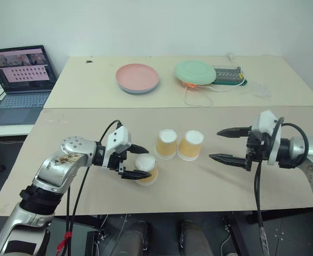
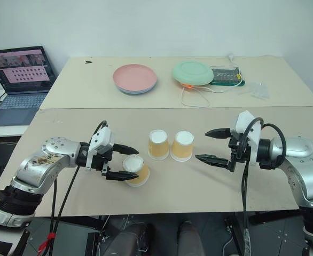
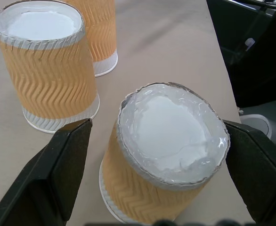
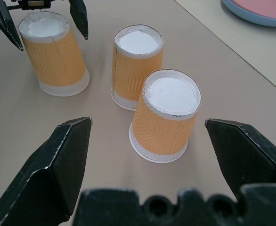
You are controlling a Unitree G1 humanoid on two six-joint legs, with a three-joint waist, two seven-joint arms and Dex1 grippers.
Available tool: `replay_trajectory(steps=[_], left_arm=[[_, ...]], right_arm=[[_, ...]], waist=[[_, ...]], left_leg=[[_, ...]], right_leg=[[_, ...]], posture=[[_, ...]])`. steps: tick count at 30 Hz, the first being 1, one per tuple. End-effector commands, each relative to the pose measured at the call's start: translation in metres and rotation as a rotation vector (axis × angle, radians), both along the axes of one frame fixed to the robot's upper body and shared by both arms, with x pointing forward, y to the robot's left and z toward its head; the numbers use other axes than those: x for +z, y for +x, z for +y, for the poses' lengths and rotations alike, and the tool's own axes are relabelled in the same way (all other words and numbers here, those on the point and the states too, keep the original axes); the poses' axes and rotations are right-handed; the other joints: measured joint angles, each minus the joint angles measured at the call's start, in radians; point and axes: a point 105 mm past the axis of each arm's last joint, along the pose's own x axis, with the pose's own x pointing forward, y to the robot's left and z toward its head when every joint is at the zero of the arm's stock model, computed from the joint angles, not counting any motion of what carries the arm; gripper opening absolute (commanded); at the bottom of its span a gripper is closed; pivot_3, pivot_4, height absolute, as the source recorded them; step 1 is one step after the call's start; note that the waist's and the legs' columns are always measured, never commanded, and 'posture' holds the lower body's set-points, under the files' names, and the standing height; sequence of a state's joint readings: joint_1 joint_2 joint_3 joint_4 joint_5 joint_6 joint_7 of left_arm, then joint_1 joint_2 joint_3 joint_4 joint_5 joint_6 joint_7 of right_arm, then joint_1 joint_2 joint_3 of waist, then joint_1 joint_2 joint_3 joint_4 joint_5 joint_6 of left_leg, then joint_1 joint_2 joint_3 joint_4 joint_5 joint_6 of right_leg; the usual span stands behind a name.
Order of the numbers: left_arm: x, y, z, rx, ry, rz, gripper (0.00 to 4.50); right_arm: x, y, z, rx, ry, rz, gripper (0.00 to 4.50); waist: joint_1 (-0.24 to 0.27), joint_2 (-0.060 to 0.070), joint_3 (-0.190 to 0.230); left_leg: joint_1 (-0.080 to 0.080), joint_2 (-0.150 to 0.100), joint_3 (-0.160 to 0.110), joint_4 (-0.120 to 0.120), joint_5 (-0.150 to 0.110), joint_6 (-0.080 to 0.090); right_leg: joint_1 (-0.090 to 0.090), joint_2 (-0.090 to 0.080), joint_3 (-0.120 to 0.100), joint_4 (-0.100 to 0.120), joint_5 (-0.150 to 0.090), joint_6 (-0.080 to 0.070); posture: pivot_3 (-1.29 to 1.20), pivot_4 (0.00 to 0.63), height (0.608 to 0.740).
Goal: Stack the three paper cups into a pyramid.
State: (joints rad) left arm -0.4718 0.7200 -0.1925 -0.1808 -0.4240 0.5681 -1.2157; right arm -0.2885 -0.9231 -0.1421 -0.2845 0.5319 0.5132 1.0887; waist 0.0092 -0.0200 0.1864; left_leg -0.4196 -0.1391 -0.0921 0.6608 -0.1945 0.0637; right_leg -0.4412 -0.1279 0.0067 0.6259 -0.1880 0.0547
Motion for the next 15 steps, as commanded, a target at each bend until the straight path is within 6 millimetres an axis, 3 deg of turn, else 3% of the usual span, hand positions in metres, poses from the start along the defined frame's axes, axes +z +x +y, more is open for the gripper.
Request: replay_trajectory(steps=[1, 6, 12, 15], left_arm=[[0.011, -0.001, -0.005, -0.028, -0.007, -0.047, 3.93], [0.011, 0.001, -0.006, -0.025, -0.007, -0.048, 2.28], [0.021, 0.001, -0.001, -0.033, -0.005, -0.062, 2.18], [0.053, 0.001, 0.01, -0.063, -0.017, -0.071, 2.18]], right_arm=[[0.013, -0.002, -0.005, -0.013, -0.014, -0.053, 4.5], [0.013, -0.001, -0.005, -0.018, -0.014, -0.052, 4.5], [0.013, -0.001, -0.006, -0.021, -0.017, -0.053, 4.5], [0.013, -0.001, -0.006, -0.021, -0.017, -0.054, 4.5]], waist=[[0.0, 0.0, 0.0], [0.0, 0.0, 0.0], [0.0, 0.0, 0.0], [0.0, 0.0, 0.0]], left_leg=[[0.0, 0.0, 0.0, 0.0, 0.0, 0.0], [0.0, 0.0, 0.0, 0.0, 0.0, 0.0], [0.0, 0.0, 0.0, 0.0, 0.0, 0.0], [0.0, 0.0, 0.0, 0.0, 0.0, 0.0]], right_leg=[[0.0, 0.0, 0.0, 0.0, 0.0, 0.0], [0.0, 0.0, 0.0, 0.0, 0.0, 0.0], [0.0, 0.0, 0.0, 0.0, 0.0, 0.0], [0.0, 0.001, 0.0, 0.0, 0.0, 0.0]], posture=[[0.0, 0.15, 0.718], [0.0, 0.15, 0.718], [0.0, 0.15, 0.718], [0.0, 0.15, 0.718]])
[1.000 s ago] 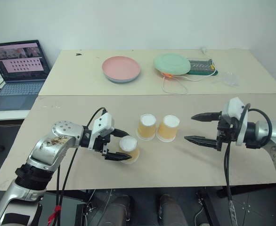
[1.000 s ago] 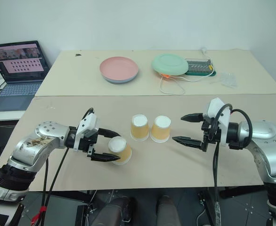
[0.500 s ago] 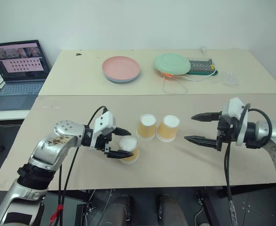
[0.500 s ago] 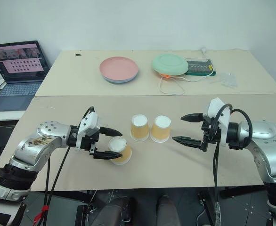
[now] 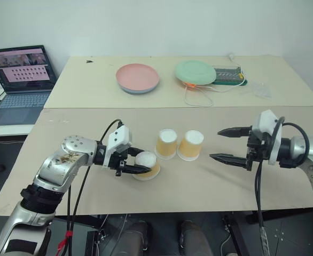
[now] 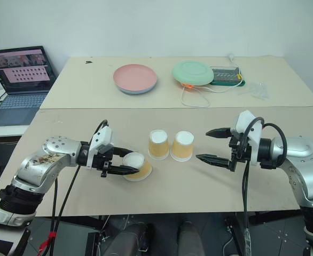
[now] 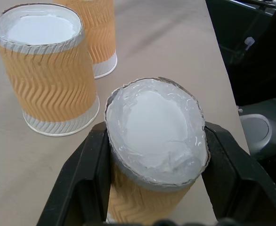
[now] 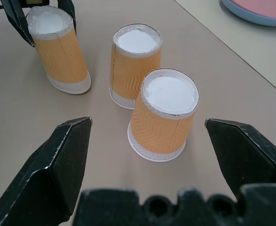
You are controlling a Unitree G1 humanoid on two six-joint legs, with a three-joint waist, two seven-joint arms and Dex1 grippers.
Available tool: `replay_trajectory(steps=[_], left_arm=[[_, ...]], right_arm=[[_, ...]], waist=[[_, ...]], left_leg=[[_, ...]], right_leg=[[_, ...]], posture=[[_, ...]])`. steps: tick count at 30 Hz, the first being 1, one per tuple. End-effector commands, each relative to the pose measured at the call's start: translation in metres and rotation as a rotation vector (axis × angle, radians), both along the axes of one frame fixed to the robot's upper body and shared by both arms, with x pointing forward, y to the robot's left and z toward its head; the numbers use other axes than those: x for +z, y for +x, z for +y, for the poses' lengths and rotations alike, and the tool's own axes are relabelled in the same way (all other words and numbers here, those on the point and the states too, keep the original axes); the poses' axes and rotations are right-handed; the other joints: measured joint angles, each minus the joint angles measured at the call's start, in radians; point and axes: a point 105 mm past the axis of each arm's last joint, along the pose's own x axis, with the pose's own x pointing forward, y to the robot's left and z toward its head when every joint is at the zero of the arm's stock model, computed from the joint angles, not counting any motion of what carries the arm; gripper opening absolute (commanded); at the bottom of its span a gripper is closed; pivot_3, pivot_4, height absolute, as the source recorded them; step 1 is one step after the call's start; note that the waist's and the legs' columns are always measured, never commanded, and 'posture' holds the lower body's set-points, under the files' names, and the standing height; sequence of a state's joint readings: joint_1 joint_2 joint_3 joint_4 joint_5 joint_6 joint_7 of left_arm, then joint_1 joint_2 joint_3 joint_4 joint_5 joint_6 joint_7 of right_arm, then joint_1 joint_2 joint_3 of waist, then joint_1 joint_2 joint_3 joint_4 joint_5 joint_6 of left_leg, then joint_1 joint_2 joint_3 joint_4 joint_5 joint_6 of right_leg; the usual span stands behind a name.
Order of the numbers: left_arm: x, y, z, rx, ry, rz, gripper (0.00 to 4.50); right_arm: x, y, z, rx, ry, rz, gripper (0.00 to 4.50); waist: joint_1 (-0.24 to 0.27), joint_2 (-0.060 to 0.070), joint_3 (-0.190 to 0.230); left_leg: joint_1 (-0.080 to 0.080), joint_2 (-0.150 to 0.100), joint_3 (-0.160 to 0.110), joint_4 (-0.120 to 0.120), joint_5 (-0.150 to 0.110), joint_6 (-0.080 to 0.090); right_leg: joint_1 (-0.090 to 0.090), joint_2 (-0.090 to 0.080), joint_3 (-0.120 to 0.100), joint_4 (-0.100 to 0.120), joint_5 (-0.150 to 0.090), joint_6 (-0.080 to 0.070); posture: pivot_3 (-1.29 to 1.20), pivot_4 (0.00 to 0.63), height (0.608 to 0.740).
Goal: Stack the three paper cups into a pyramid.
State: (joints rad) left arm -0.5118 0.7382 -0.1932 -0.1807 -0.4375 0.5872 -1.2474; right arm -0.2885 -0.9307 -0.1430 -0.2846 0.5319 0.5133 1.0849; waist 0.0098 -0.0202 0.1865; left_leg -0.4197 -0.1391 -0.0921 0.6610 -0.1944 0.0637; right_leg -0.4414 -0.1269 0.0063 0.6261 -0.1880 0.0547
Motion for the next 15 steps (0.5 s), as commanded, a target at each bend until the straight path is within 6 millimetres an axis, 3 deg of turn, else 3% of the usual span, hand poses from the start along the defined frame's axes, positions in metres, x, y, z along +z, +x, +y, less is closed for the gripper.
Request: replay_trajectory(steps=[1, 6, 9, 11, 15], left_arm=[[0.07, 0.001, 0.018, -0.051, -0.045, -0.077, 2.18], [0.163, 0.01, 0.026, -0.074, -0.179, -0.162, 2.18], [0.223, 0.028, 0.013, -0.05, -0.369, -0.202, 2.18], [0.236, 0.039, 0.003, -0.034, -0.426, -0.166, 2.18], [0.213, 0.054, -0.019, -0.077, -0.376, -0.057, 2.18]], right_arm=[[0.012, -0.001, -0.005, -0.015, -0.01, -0.051, 4.5], [0.01, 0.001, -0.004, -0.013, -0.011, -0.047, 4.5], [0.009, 0.003, -0.002, -0.005, -0.014, -0.05, 4.5], [0.009, 0.004, -0.002, -0.004, -0.012, -0.051, 4.5], [0.008, 0.005, -0.001, -0.009, -0.009, -0.055, 4.5]], waist=[[-0.001, 0.0, 0.0], [0.0, -0.001, 0.001], [0.005, -0.002, 0.001], [0.004, -0.002, 0.001], [-0.004, -0.001, 0.001]], left_leg=[[0.0, 0.0, 0.0, 0.0, 0.0, 0.0], [-0.001, 0.0, 0.0, 0.002, 0.0, 0.001], [-0.002, -0.001, -0.001, 0.003, 0.001, 0.003], [-0.001, -0.001, -0.002, 0.004, 0.001, 0.004], [-0.001, -0.001, -0.001, 0.005, 0.0, 0.004]], right_leg=[[0.0, 0.002, 0.0, 0.0, 0.0, 0.0], [-0.001, 0.004, -0.001, 0.001, -0.003, 0.004], [0.0, 0.004, -0.001, 0.0, -0.002, 0.004], [0.002, 0.004, -0.001, 0.0, -0.001, 0.005], [0.002, 0.004, 0.0, 0.002, -0.001, 0.005]], posture=[[0.0, 0.15, 0.718], [0.0, 0.15, 0.718], [0.0, 0.15, 0.718], [0.0, 0.15, 0.718], [0.0, 0.15, 0.718]])
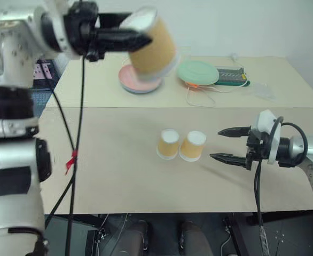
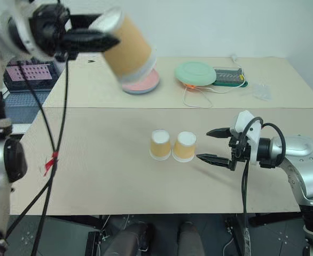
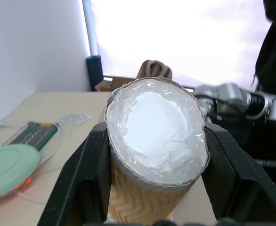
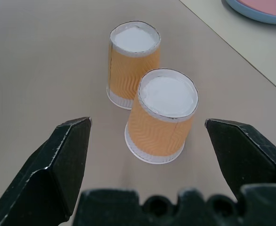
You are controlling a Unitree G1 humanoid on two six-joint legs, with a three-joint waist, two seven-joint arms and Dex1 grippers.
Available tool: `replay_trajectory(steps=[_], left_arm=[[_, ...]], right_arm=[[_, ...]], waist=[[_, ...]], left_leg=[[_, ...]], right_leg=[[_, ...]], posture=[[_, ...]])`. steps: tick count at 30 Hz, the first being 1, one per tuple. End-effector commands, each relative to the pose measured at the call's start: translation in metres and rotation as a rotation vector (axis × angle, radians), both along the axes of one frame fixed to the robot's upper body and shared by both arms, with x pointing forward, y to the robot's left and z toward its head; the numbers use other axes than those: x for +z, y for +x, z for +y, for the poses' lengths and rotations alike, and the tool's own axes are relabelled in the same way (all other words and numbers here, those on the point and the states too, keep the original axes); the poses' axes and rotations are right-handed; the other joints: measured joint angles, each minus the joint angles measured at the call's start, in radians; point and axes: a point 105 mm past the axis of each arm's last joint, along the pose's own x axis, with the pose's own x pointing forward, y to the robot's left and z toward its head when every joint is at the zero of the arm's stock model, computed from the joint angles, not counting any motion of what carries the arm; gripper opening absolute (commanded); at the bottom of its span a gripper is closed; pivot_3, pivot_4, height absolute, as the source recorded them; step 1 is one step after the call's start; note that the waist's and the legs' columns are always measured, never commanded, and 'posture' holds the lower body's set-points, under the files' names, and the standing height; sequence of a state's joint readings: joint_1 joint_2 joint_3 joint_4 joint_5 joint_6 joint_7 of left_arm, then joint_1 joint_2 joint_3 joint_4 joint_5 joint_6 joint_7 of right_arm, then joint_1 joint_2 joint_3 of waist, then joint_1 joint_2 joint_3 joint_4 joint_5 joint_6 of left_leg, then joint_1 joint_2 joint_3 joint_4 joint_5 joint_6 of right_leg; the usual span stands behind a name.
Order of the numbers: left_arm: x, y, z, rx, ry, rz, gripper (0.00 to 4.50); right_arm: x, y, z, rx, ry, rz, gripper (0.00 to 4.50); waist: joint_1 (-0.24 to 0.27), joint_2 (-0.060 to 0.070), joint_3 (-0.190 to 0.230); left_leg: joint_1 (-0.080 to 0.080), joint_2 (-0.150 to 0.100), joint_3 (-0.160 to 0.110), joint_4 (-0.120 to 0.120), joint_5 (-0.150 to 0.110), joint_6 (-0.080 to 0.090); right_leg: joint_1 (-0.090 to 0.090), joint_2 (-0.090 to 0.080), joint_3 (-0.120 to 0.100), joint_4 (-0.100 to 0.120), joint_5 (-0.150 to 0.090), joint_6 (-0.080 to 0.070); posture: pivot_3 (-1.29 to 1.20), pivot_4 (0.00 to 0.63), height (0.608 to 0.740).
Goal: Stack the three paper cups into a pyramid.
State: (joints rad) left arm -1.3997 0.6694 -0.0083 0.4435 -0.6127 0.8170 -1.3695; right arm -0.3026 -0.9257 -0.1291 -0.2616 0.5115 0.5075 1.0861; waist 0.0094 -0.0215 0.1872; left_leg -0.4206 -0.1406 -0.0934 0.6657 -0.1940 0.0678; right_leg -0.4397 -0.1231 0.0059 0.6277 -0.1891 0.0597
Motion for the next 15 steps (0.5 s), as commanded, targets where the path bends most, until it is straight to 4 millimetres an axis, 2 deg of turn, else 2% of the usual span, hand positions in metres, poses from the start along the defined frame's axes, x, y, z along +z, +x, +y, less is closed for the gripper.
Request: replay_trajectory(steps=[1, 3, 7, 15], left_arm=[[-0.028, 0.014, -0.017, -0.041, 0.071, 0.098, 2.18], [-0.052, 0.018, -0.032, -0.092, 0.127, 0.147, 2.18], [-0.082, 0.021, -0.051, -0.161, 0.204, 0.212, 2.18], [-0.104, 0.026, -0.072, -0.226, 0.309, 0.21, 2.18]], right_arm=[[0.01, 0.0, 0.0, 0.001, 0.0, -0.058, 4.5], [0.01, -0.002, -0.001, -0.006, 0.002, -0.058, 4.5], [0.008, -0.004, -0.003, -0.024, 0.0, -0.056, 4.5], [0.007, -0.008, -0.004, -0.039, -0.002, -0.052, 4.5]], waist=[[-0.005, 0.0, 0.0], [-0.008, 0.0, 0.0], [-0.01, 0.0, 0.0], [-0.012, 0.0, 0.0]], left_leg=[[0.0, 0.0, 0.0, 0.0, 0.0, 0.0], [0.0, 0.0, 0.0, 0.0, 0.001, 0.0], [-0.002, 0.0, 0.0, 0.0, 0.001, 0.001], [-0.004, 0.0, 0.0, 0.001, 0.003, 0.005]], right_leg=[[-0.001, 0.0, 0.0, 0.001, 0.0, 0.0], [-0.001, 0.0, 0.0, 0.001, 0.002, -0.003], [-0.003, 0.0, 0.001, 0.001, 0.002, -0.003], [-0.004, 0.0, 0.001, 0.001, 0.002, -0.003]], posture=[[0.0, 0.15, 0.718], [0.0, 0.15, 0.718], [0.0, 0.15, 0.718], [0.0, 0.15, 0.718]])
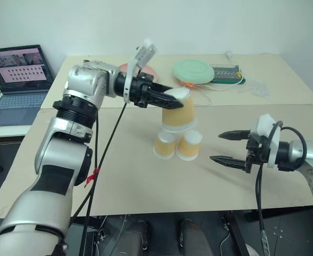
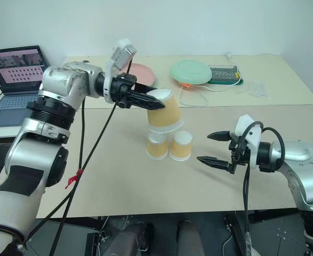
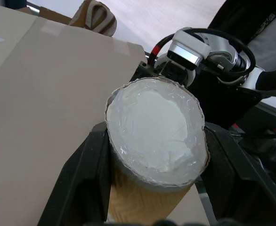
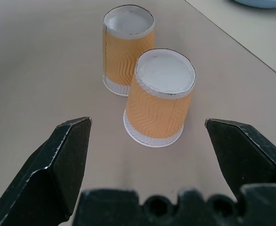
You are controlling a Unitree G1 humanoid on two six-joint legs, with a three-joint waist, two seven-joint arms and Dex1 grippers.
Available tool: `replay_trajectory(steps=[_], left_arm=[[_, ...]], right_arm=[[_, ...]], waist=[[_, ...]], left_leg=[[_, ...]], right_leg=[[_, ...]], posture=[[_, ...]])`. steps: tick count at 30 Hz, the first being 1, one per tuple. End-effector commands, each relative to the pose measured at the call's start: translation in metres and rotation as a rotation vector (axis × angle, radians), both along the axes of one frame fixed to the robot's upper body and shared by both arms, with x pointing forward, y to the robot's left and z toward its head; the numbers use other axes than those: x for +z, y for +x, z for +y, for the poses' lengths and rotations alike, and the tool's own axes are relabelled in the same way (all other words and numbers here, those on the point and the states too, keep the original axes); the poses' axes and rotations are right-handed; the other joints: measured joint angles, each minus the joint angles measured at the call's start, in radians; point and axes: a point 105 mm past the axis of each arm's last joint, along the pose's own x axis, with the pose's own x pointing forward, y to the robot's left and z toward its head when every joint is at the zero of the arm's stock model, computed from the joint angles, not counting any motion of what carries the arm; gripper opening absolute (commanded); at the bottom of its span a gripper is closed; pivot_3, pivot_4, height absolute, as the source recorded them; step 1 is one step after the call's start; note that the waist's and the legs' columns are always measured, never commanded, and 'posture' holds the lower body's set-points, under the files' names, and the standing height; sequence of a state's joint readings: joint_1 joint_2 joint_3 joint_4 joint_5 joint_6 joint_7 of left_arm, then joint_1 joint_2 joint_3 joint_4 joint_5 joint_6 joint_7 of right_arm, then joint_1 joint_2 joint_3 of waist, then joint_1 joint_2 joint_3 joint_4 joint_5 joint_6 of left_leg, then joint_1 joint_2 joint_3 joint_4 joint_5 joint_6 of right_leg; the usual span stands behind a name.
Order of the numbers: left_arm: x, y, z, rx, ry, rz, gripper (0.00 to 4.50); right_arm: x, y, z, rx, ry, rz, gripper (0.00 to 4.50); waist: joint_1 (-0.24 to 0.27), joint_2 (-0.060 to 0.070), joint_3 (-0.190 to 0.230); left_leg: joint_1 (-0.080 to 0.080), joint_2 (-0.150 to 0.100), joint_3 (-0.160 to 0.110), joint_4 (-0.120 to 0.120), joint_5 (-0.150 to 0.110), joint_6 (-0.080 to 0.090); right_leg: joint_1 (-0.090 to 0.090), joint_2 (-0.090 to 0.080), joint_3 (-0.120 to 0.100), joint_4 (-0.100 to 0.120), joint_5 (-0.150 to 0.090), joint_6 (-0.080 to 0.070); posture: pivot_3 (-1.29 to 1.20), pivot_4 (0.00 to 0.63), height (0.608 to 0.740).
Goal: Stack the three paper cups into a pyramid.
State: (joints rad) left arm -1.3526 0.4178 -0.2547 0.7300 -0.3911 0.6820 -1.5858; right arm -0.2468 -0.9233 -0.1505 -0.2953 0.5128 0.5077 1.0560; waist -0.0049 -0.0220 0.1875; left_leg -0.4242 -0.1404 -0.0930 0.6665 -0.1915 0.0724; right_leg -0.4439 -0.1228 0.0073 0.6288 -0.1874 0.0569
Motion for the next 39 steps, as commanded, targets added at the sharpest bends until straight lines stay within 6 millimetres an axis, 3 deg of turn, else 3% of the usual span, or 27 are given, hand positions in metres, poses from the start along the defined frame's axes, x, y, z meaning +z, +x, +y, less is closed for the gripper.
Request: replay_trajectory(steps=[1, 13, 29, 31, 33, 35, 39], left_arm=[[0.005, 0.002, -0.013, -0.044, 0.046, -0.091, 2.18], [-0.008, 0.01, -0.027, -0.052, 0.101, -0.113, 2.18], [-0.021, 0.014, -0.03, -0.049, 0.134, -0.11, 2.18], [-0.02, 0.014, -0.03, -0.047, 0.131, -0.108, 3.1], [-0.02, 0.014, -0.03, -0.045, 0.13, -0.107, 3.65], [-0.019, 0.014, -0.03, -0.045, 0.126, -0.105, 4.48], [-0.015, 0.012, -0.031, -0.051, 0.111, -0.099, 4.48]], right_arm=[[0.013, -0.003, -0.002, -0.012, -0.002, -0.056, 4.5], [0.012, -0.008, 0.001, -0.025, 0.011, -0.055, 4.5], [0.011, -0.012, 0.0, -0.039, 0.018, -0.053, 4.5], [0.012, -0.013, 0.0, -0.038, 0.02, -0.053, 4.5], [0.012, -0.013, 0.0, -0.038, 0.021, -0.053, 4.5], [0.012, -0.013, 0.0, -0.038, 0.023, -0.051, 4.5], [0.012, -0.013, 0.0, -0.037, 0.023, -0.051, 4.5]], waist=[[0.004, 0.0, 0.0], [0.007, 0.0, 0.0], [0.007, 0.0, 0.0], [0.007, 0.0, 0.0], [0.008, -0.001, 0.0], [0.007, -0.001, 0.0], [0.007, -0.001, 0.0]], left_leg=[[0.0, 0.0, 0.0, 0.0, 0.0, 0.0], [0.0, 0.0, 0.0, 0.002, 0.0, 0.001], [0.0, 0.0, 0.0, 0.003, -0.001, 0.001], [0.0, 0.0, 0.0, 0.004, -0.001, 0.001], [0.0, 0.0, 0.0, 0.004, -0.001, 0.001], [0.0, 0.0, 0.0, 0.004, -0.001, 0.002], [0.0, 0.0, 0.0, 0.004, -0.001, 0.002]], right_leg=[[0.001, 0.0, 0.0, 0.0, 0.0, 0.0], [0.001, 0.0, -0.001, 0.0, 0.0, 0.001], [0.002, 0.0, -0.001, 0.0, 0.0, 0.001], [0.003, 0.0, -0.001, 0.0, -0.002, 0.004], [0.003, 0.0, -0.001, 0.0, -0.003, 0.005], [0.003, 0.0, -0.001, 0.0, -0.002, 0.005], [0.003, 0.0, -0.001, 0.0, -0.002, 0.005]], posture=[[0.0, 0.15, 0.718], [0.0, 0.15, 0.718], [0.0, 0.15, 0.718], [0.0, 0.15, 0.718], [0.0, 0.15, 0.718], [0.0, 0.15, 0.718], [0.0, 0.15, 0.718]])
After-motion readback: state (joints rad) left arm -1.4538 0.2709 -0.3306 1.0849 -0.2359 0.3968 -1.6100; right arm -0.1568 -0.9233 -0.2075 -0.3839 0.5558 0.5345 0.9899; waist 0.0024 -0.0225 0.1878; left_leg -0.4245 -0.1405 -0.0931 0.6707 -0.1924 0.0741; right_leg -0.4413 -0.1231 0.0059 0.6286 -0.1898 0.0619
